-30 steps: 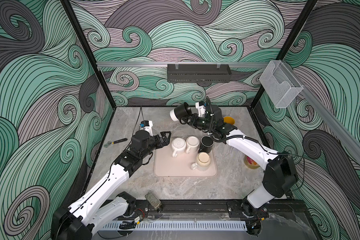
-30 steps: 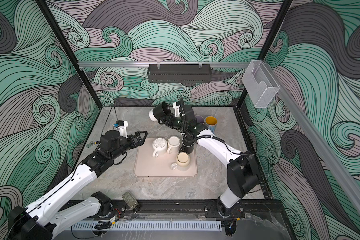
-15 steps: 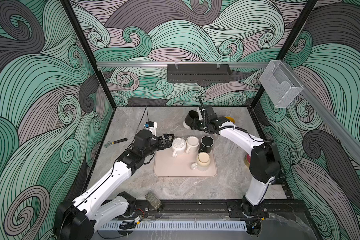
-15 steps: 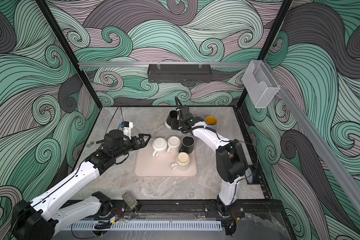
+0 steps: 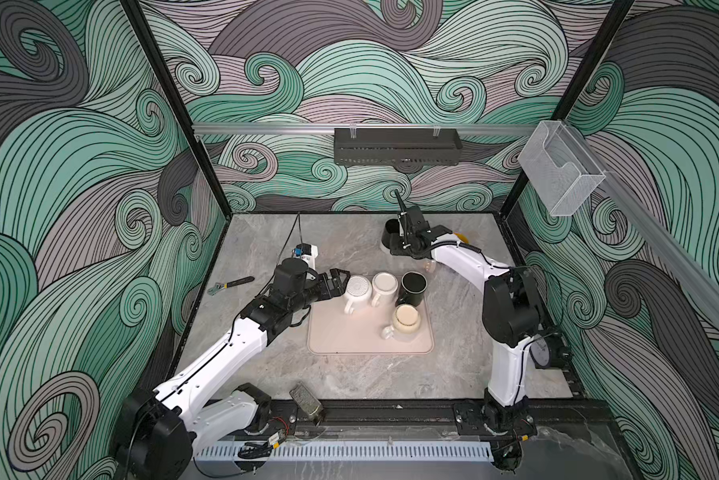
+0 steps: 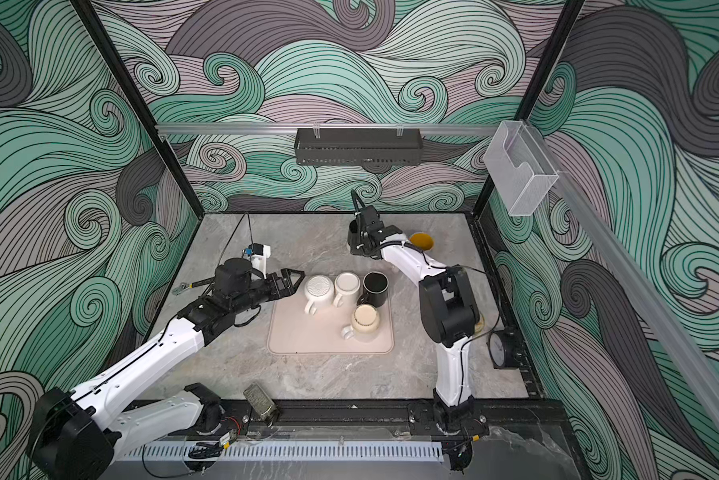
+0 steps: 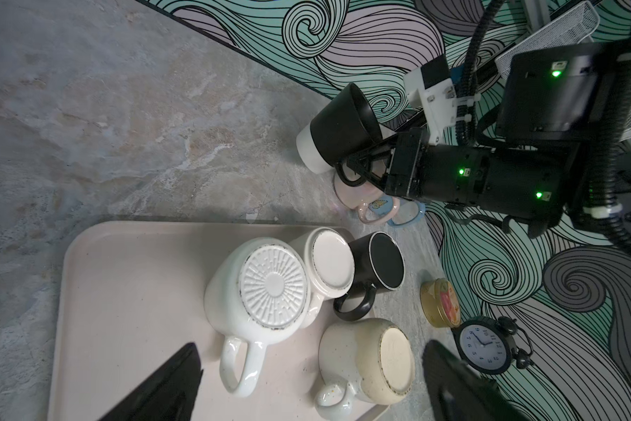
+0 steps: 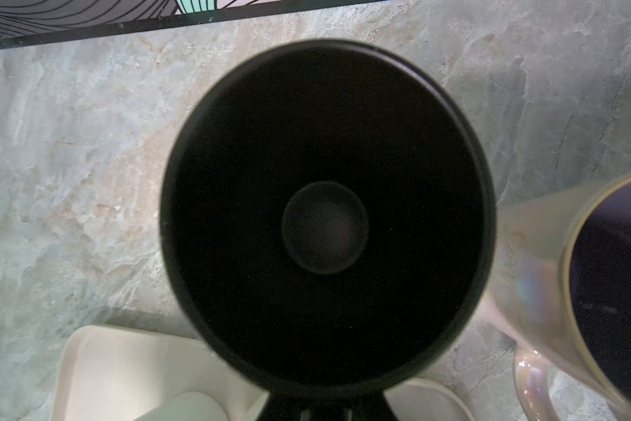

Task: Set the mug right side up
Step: 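Lower the black-and-white mug upright beside the pink mug with the right gripper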

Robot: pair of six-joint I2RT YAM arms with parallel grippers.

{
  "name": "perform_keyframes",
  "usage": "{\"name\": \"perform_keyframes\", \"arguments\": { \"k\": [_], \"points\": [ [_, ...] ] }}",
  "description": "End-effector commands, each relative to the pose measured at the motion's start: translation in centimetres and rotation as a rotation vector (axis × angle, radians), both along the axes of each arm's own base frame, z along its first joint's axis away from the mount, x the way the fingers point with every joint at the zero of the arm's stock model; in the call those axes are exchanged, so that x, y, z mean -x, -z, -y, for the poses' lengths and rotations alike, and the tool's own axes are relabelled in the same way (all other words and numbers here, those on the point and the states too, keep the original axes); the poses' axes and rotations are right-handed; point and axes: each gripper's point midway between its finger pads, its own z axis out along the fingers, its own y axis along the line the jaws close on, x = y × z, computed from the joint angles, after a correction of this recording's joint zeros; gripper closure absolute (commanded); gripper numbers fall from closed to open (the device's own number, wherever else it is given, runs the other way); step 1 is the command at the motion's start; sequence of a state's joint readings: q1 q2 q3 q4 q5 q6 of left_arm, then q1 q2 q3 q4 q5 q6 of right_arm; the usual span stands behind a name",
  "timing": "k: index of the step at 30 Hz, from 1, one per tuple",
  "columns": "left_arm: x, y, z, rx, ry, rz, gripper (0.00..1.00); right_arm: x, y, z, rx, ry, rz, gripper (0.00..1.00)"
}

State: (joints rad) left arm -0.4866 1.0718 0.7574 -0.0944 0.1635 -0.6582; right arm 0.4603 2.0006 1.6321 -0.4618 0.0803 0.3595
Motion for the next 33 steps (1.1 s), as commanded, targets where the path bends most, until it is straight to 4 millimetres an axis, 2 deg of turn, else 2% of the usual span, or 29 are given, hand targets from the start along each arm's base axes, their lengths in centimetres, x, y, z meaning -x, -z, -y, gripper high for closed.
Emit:
{"name": "perform_keyframes", "arguments": {
  "k": [1,12,21,33],
  "points": [
    [-0.6,-2.2,0.5,0.009,0.025,0.054,0.04,-1.7,-2.1,0.9,0.047,0.016,0.087,1.00],
    [-0.6,-1.4,0.5,0.003,0.023,0.033,0.04,-1.7,0.2,3.1,0.120,0.043,0.053,1.00],
    [-0.2,-1.3,0.5,0.005,0.028,0.024,0.04,-1.3,1.6,3.9,0.160,0.052,0.033,1.00],
    [0.1,-0.8,0.2,0.013,0.016,0.020,0.04,-0.7,3.4,3.9,0.158,0.049,0.009,1.00]
  ]
}}
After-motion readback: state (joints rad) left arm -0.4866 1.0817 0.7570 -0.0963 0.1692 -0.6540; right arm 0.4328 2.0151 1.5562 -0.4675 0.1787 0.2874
